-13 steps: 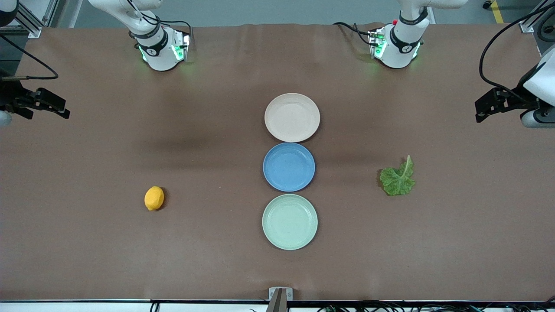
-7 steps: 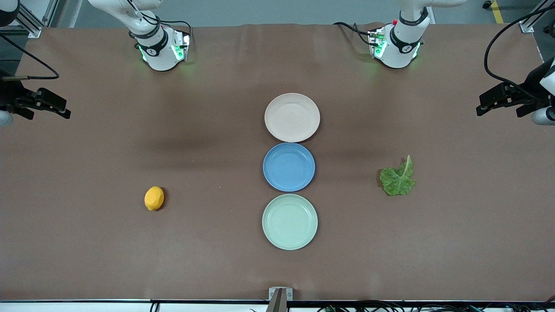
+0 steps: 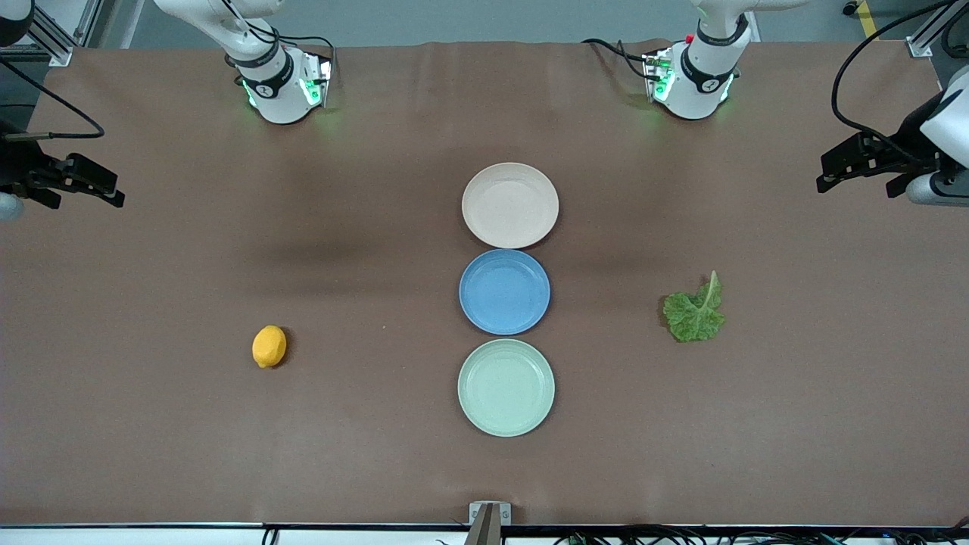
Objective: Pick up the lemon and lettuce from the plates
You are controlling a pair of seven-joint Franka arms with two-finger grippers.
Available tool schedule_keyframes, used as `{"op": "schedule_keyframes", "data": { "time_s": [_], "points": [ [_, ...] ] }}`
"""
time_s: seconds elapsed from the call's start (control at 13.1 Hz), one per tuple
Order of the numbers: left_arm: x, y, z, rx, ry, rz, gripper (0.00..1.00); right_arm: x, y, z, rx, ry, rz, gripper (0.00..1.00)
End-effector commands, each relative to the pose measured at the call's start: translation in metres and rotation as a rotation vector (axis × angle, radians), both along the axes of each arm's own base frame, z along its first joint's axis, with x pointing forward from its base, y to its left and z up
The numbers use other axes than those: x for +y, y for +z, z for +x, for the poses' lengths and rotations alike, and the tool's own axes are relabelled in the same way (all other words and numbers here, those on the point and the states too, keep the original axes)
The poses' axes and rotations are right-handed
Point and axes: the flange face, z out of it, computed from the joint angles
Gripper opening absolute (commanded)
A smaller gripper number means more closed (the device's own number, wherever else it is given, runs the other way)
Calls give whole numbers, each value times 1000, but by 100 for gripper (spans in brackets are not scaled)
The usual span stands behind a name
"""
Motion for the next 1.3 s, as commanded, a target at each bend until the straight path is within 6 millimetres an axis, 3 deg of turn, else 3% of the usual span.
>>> {"op": "schedule_keyframes", "data": {
  "time_s": [0.0, 0.84, 0.99, 1.22],
  "points": [
    [2, 1, -12, -12, -5, -2, 100, 0, 2, -10, -4, 8, 12, 100],
    [-26, 3, -20, -24, 8, 5, 100, -1, 0, -10, 7, 5, 11, 100],
    [-25, 9, -20, -42, 9, 20, 100, -1, 0, -10, 7, 3, 11, 100],
    [-23, 4, -18, -32, 14, 25, 100, 0, -1, -10, 8, 8, 11, 100]
  ]
}}
